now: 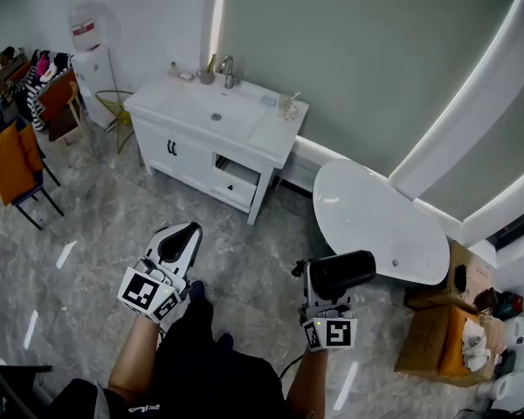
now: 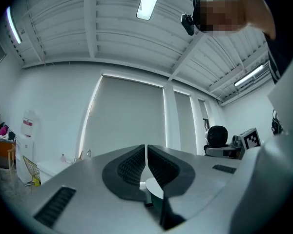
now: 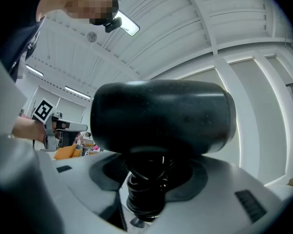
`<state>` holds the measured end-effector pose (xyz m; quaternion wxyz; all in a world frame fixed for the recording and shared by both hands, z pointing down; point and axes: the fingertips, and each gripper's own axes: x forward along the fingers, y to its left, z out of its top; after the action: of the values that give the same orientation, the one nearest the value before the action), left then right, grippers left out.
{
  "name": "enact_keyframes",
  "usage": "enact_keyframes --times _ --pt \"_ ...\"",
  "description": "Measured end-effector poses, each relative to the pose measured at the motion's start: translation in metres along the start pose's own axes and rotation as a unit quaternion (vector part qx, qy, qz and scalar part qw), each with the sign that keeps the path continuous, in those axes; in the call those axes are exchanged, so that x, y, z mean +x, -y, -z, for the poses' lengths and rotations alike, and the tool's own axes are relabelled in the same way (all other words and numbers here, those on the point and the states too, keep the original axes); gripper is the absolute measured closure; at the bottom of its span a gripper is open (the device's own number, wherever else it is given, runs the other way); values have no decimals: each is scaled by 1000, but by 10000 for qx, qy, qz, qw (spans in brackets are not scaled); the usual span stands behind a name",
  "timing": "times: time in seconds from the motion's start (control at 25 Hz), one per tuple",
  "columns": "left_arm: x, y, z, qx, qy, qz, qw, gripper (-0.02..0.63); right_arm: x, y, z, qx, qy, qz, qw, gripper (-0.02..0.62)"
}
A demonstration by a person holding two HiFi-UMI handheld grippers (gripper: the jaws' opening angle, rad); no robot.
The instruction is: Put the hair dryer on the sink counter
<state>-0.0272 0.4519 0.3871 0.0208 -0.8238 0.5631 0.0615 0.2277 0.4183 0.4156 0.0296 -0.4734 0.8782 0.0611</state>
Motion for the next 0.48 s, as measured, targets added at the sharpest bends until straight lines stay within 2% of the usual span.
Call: enact_keyframes --times 0.2,0.48 --pt "12 -12 8 -33 33 -72 10000 569 16 0 8 -77 -26 -97 9999 376" --pt "48 -39 23 144 -7 -58 9999 569 57 13 22 -122 -69 -36 9999 376"
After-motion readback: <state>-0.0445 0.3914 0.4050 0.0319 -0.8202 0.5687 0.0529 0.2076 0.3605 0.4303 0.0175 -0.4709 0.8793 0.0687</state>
